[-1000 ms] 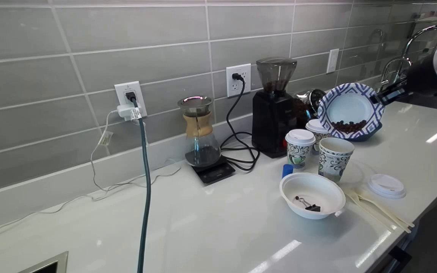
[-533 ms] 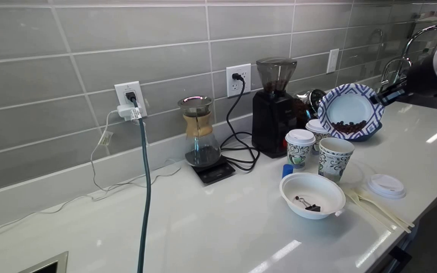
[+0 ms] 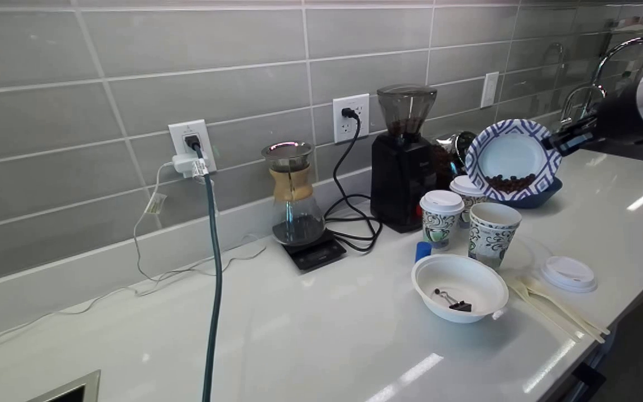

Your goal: Pour the contents of the white plate into the open paper cup on the left

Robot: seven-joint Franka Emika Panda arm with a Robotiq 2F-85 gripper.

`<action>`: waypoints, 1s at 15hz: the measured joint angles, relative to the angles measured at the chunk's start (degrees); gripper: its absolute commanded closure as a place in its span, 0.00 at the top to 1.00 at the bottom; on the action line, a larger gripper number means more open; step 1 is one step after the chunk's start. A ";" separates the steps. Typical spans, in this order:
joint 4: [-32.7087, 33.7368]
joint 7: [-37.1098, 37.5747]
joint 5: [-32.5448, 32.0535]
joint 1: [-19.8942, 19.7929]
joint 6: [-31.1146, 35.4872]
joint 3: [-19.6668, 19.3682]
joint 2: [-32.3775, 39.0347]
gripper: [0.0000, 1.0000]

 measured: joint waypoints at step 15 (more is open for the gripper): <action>-3.12 -4.11 -4.14 -0.28 9.40 -0.11 0.93 0.01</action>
